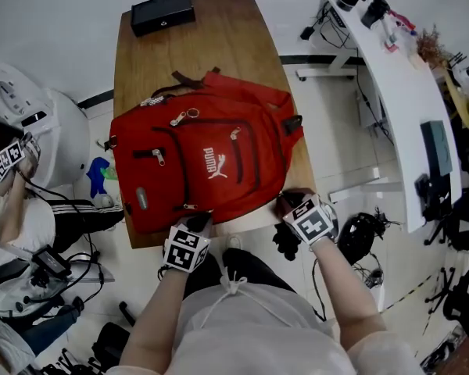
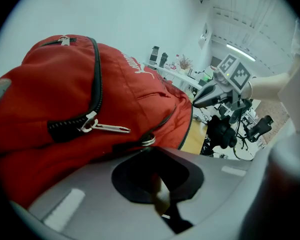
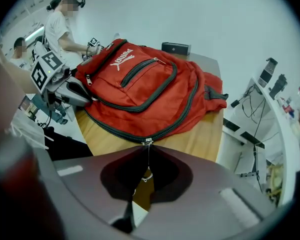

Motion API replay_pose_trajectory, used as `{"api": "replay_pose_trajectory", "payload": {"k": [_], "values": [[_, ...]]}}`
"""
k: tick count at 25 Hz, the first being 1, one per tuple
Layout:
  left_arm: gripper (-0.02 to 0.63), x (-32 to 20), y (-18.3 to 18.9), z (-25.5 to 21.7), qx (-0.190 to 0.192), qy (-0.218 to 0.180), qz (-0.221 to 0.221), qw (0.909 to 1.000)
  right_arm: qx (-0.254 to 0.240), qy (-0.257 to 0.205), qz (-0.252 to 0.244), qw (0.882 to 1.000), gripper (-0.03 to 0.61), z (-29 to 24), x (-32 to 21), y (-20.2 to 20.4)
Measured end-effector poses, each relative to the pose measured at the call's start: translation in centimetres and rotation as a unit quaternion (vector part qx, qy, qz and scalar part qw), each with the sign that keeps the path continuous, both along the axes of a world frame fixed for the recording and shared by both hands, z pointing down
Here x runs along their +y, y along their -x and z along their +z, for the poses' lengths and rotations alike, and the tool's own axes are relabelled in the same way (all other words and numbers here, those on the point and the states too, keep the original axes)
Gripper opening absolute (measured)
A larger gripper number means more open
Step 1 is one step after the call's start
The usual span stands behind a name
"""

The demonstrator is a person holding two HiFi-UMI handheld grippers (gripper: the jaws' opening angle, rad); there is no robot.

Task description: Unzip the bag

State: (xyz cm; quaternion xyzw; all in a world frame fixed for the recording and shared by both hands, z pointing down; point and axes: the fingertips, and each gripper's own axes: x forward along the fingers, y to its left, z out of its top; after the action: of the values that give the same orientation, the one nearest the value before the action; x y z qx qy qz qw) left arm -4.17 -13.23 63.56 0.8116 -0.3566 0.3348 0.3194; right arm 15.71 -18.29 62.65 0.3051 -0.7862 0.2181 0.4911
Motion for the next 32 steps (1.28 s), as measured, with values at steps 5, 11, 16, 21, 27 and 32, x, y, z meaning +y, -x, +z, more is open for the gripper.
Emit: {"api": "replay_pose_trajectory", "payload": {"k": [5, 11, 16, 21, 27, 32], "values": [[0.006, 0.1, -0.1, 0.1, -0.009, -0.001, 0.002, 1.0000, 0.006, 0.007, 0.021, 1.000, 0.014, 0.4, -0.9, -0.7], [0.006, -0.1, 0.1, 0.2, -0.004, 0.010, 0.002, 0.9999, 0.020, -0.028, 0.042, 0.999, 0.014, -0.9, -4.5, -2.4], [0.006, -0.1, 0.2, 0.0, -0.005, 0.005, -0.002, 1.0000, 0.015, -0.039, 0.048, 0.998, 0.014, -1.9, -7.2, -2.8], [0.006, -0.1, 0.1, 0.1, 0.000, 0.005, -0.006, 1.0000, 0.011, -0.042, 0.064, 0.997, 0.014, -1.5, -8.5, -3.1], [0.006, -0.2, 0.2, 0.1, 0.000, 0.000, -0.012, 0.9999, -0.025, -0.070, 0.081, 0.994, 0.028, -2.2, -8.5, -2.8], [0.006, -0.8, 0.9, -1.9, 0.060, -0.024, -0.061, 0.9961, -0.091, -0.136, 0.138, 0.977, 0.042, -6.8, -9.3, -3.4]]}}
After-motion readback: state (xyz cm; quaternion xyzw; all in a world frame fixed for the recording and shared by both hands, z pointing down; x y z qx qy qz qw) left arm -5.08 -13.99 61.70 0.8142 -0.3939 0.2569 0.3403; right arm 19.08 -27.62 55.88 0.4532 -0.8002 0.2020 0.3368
